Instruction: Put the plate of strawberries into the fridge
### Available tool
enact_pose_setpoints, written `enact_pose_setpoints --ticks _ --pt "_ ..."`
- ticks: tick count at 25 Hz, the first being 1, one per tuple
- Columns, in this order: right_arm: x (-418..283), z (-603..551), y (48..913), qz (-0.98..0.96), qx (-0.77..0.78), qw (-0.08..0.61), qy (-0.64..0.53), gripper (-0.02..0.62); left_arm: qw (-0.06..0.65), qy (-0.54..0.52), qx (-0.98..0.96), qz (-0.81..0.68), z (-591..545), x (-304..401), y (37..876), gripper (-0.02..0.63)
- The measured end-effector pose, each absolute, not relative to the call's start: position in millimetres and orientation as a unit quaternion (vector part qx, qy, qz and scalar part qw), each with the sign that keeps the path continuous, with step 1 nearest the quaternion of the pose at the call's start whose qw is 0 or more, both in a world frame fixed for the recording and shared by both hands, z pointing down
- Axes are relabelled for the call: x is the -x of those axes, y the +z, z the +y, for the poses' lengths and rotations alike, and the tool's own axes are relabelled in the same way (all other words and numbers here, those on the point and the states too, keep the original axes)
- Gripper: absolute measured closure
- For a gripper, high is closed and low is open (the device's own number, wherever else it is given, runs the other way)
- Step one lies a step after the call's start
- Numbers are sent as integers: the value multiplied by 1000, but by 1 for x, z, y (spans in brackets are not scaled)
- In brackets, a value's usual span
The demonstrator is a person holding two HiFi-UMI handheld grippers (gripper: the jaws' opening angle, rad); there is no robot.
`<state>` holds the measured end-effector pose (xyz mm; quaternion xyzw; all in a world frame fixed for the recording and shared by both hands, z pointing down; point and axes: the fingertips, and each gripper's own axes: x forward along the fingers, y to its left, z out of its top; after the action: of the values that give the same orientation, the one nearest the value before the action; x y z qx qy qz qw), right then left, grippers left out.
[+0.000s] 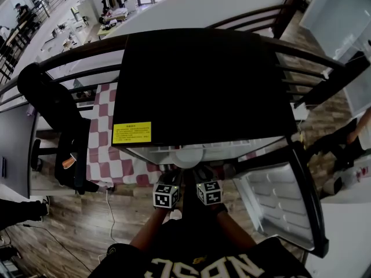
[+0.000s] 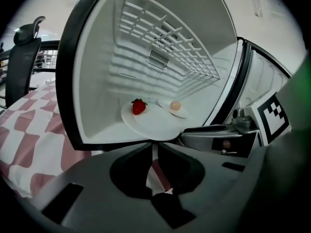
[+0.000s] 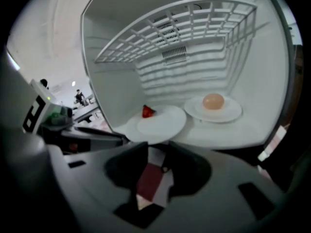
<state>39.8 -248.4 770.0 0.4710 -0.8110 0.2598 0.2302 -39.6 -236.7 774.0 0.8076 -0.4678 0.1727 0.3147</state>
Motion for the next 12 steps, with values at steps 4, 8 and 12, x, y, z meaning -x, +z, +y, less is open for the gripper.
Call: enact_pose_setpoints --ticks 4,8,12 --pt "-35 -251 771 -814 -465 235 255 494 316 172 -805 -472 -245 34 777 577" --pt "-32 -256 770 -814 -465 236 254 523 319 172 -802 -475 -253 31 777 586" --pt "-29 -264 769 -816 -464 234 254 534 327 168 -794 -484 -261 33 776 586"
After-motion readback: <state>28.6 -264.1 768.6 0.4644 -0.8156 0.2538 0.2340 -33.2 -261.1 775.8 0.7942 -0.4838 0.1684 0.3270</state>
